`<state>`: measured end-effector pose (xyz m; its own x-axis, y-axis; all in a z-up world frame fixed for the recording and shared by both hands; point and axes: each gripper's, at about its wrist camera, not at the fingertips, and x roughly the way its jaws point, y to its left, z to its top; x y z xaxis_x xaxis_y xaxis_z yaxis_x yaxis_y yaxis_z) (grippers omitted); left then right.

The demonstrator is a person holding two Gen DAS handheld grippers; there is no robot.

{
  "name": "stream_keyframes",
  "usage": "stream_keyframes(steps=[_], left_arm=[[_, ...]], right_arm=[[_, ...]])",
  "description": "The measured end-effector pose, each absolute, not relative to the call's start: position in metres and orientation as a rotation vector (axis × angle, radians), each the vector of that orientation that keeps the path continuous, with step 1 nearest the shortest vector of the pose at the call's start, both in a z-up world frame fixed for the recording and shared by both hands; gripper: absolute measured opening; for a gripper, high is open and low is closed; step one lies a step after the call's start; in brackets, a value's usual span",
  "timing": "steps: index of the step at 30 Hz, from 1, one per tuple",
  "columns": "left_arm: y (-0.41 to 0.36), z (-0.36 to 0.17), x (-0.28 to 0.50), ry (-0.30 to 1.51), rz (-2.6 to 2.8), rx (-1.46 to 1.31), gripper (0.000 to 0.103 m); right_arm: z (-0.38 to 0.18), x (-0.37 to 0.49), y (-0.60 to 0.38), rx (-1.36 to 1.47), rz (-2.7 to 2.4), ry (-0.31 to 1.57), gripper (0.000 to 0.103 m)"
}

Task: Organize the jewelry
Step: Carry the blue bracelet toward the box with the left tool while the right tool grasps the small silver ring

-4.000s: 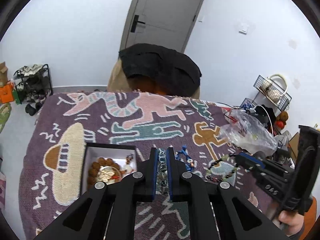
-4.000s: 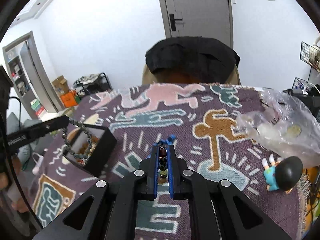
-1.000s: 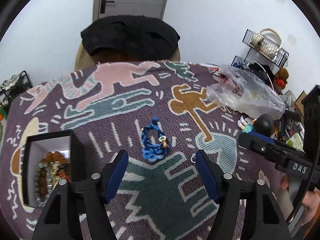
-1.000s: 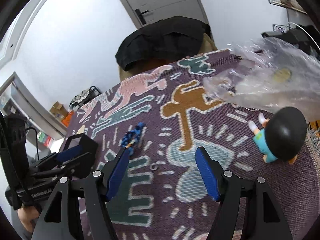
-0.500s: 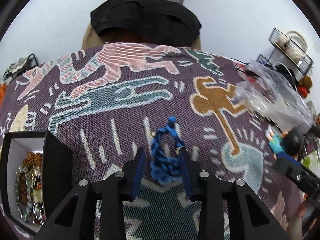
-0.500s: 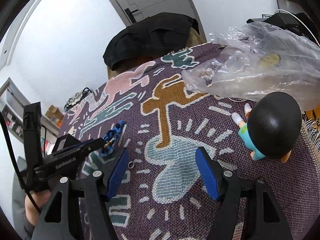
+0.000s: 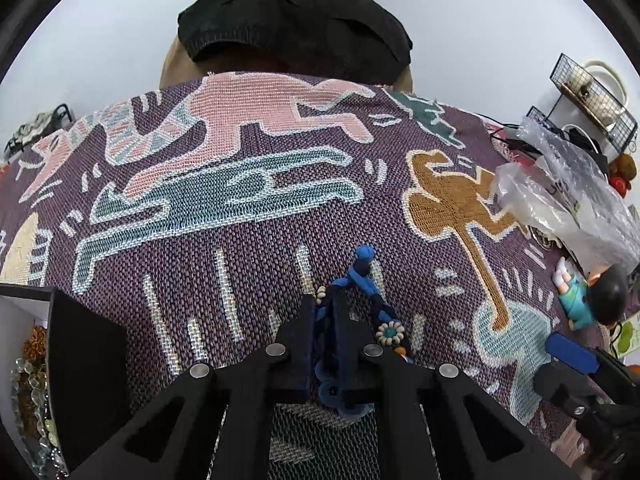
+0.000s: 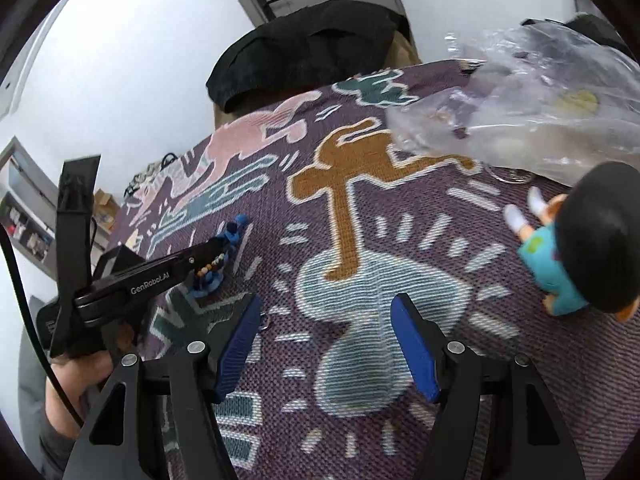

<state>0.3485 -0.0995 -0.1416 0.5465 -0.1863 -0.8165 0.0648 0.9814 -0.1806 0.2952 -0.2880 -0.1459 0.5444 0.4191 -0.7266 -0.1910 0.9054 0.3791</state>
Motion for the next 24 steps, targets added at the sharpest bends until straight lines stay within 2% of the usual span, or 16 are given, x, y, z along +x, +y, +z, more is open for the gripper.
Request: stream_keyframes(steps=[4,11,15,22,24], left_arm=[[-0.096,-0.133,0.339,0.978,-0.182,-0.171,0.008],[-0.089,-0.093,0.314,0.895,-0.208,-0.167,0.008],[-0.080,-0.079,0.304,0.864,-0.204,-0.171,0.008],[-0.055,-0.068,0.292,0.829,-0.172,-0.196,0.008],[-0.048,-0.066,0.290,0.825,-0.164,-0.209,0.008]], right_arm=[[-0.144,0.294,-0.268,0.190,0.387,0.919,0.064],[-0.146,0.297,-0.244,0.119,0.400,0.940,0.051],[-0.146,0.303,-0.240,0.119,0.391,0.958,0.040],[-0.150,0.309,-0.225,0.073,0.385,1.002,0.040],[-0.154,0.311,-0.220,0.057,0.385,1.026,0.037]])
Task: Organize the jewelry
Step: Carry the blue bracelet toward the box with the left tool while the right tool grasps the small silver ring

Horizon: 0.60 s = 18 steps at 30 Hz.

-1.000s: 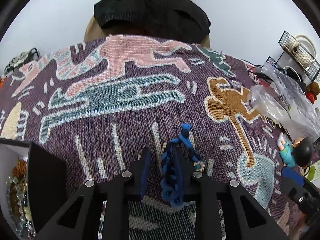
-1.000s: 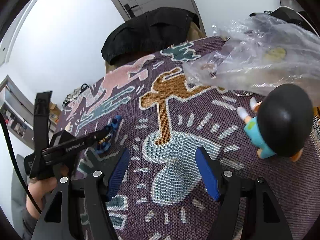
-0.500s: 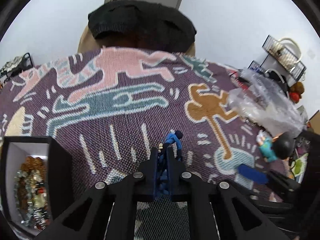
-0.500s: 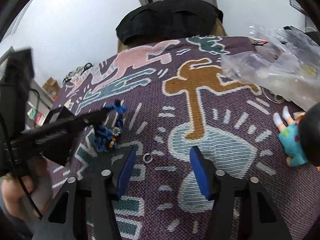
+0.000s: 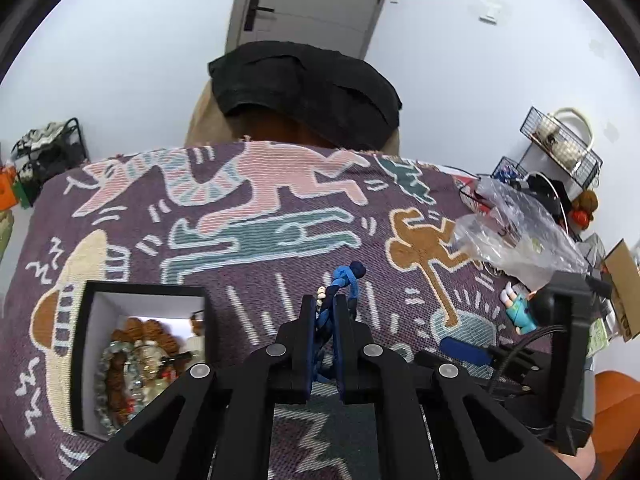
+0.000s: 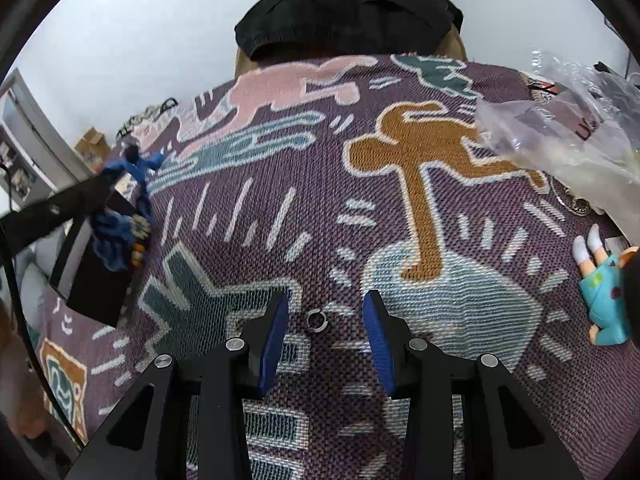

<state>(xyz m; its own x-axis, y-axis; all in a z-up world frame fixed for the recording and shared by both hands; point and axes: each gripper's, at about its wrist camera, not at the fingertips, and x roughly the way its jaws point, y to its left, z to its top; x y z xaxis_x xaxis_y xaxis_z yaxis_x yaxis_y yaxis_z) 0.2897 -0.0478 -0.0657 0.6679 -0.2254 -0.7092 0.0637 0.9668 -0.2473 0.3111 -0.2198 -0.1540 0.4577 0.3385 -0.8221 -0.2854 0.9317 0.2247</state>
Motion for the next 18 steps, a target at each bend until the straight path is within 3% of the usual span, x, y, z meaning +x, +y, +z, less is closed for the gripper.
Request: stream_keyframes(steps=[3,6,18], left_arm=[[-0.040,-0.063,0.286,0.817,-0.161,-0.221,0.008],[-0.032,-0.060,0.281,0.810,-0.161,-0.234,0.008],[0.001,-0.065,0.264,0.808,-0.142,-0.294,0.008]], right_arm=[[-0.155,0.314,-0.217,0.053,0.373,1.046,0.034],[-0.155,0.319,-0.220,0.067,0.367,1.077,0.022],[-0.153,0.316,-0.204,-0.043,0.321,1.113,0.022]])
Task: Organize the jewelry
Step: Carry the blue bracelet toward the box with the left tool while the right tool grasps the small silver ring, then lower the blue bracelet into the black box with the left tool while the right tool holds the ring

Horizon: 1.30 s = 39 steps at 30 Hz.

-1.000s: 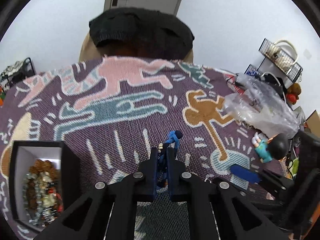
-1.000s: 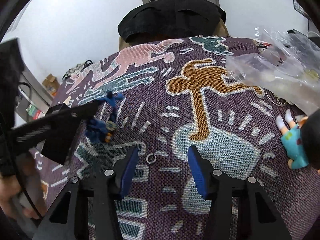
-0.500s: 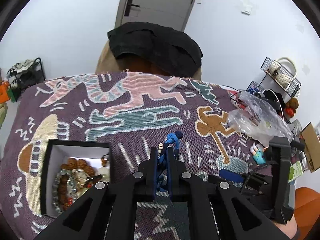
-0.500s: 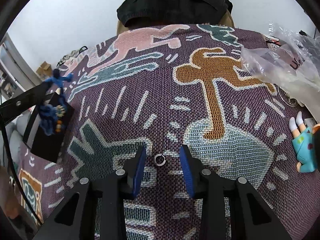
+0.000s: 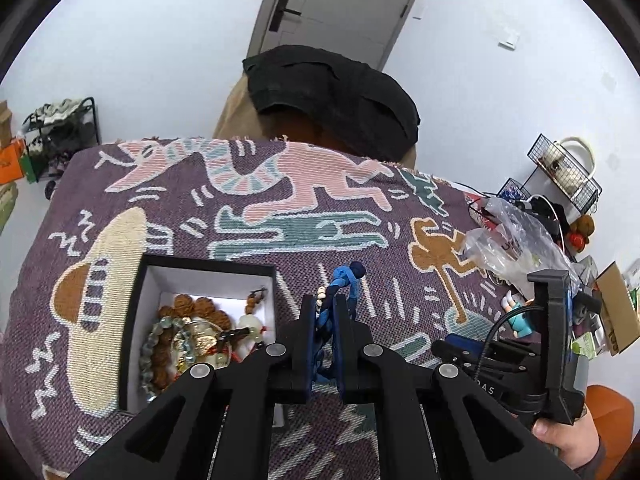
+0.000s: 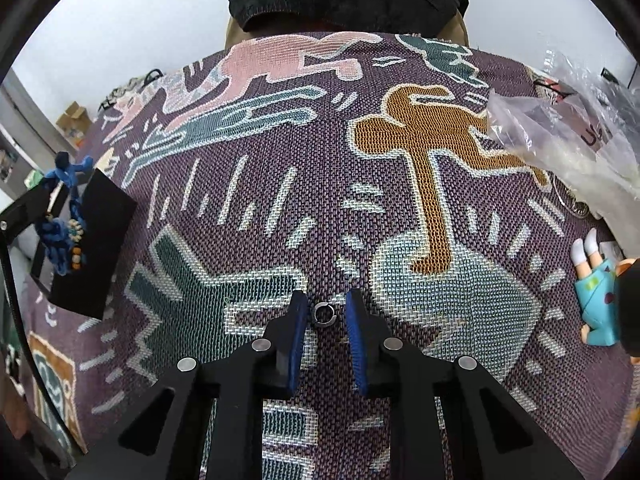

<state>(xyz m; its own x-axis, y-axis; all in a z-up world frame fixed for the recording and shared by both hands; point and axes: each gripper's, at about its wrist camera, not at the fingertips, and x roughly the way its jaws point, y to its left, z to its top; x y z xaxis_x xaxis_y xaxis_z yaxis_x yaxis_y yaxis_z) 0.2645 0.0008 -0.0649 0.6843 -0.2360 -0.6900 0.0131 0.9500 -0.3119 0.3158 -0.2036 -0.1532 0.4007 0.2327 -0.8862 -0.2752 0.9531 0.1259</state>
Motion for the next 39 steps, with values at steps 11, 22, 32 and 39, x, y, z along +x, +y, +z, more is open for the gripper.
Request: stream_keyframes(steps=[11,22,32,39], left_arm=[[0.022,-0.044,0.253,0.750,-0.120,-0.301,0.008],[0.054,-0.049,0.254,0.747,-0.051,-0.324,0.008],[0.073,-0.066,0.260,0.842,-0.041,-0.394,0.011],[0.089,-0.069,0.249,0.841,-0.023,-0.405,0.011]], right_arm=[[-0.150,0.305,-0.182,-0.143,0.335,1.074,0.014],[-0.105,0.289,-0.162,-0.130,0.382,0.945,0.014],[-0.077,0.282,-0.139,-0.102,0.453,0.889,0.014],[-0.074,0.276,-0.113,-0.105,0.504,0.874,0.014]])
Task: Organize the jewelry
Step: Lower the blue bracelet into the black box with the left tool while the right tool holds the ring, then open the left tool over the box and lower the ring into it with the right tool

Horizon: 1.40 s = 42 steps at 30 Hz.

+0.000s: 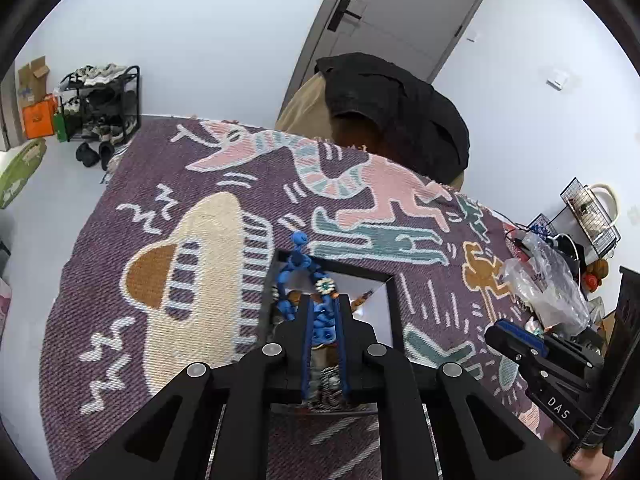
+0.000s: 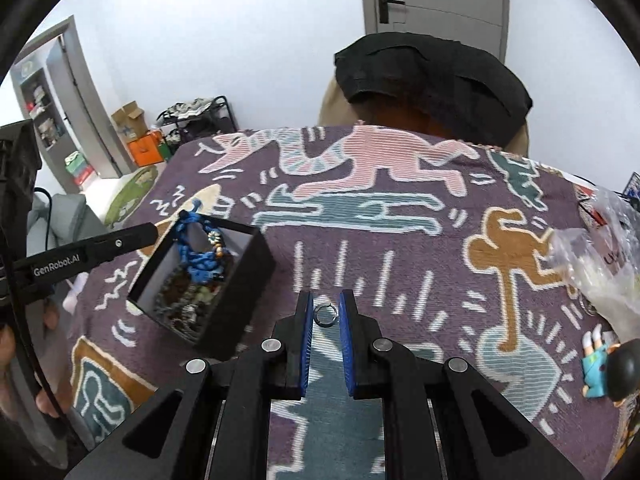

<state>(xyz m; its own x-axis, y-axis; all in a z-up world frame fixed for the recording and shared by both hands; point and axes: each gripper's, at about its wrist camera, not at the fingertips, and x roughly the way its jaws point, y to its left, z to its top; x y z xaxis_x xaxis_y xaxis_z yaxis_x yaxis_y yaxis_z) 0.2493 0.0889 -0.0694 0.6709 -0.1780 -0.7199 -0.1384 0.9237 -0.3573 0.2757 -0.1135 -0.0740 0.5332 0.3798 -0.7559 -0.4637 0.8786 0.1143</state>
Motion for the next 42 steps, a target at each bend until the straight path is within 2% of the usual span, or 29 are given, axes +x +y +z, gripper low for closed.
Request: stream_keyframes(steps=[17,19,21,22,27,37,39,41,42], left_arm=[[0.140,-0.074,0.215,0.828,0.078,-0.412,0.011],[0.146,-0.075,0.212,0.822,0.090,-0.424,0.011],[0.149,-0.077,0.210,0.815,0.098,-0.436,0.011],[0.150,-0.078,0.211,0.815,0.100,-0.444,0.011],[0.138,-0.084,0.217,0.827,0.066,-0.445,0.011],[0.100,-0.076,0.222,0.790,-0.014,-0.394,0.011],[0.093,-0.072,0.221,0.784,-0.017,-0.399,0.025],[0.088,-0.066,0.219,0.757,-0.013,-0.393,0.064],[0.083,-0.061,0.216,0.727,-0.007,-0.381,0.070]], right_arm=[[-0.056,0.286,-0.033,-0.137,0.610,0.842,0.014],[-0.058,0.285,-0.028,-0.144,0.615,0.849,0.021],[-0.062,0.281,-0.024,-0.161,0.619,0.857,0.056],[-0.063,0.278,-0.023,-0.171,0.620,0.851,0.062],[-0.070,0.269,-0.030,-0.205,0.596,0.847,0.064],[-0.061,0.278,-0.088,-0.054,0.532,0.863,0.064],[-0.059,0.270,-0.099,-0.037,0.502,0.842,0.064],[-0.057,0.260,-0.113,0.004,0.496,0.820,0.064],[-0.057,0.258,-0.119,0.022,0.494,0.815,0.064]])
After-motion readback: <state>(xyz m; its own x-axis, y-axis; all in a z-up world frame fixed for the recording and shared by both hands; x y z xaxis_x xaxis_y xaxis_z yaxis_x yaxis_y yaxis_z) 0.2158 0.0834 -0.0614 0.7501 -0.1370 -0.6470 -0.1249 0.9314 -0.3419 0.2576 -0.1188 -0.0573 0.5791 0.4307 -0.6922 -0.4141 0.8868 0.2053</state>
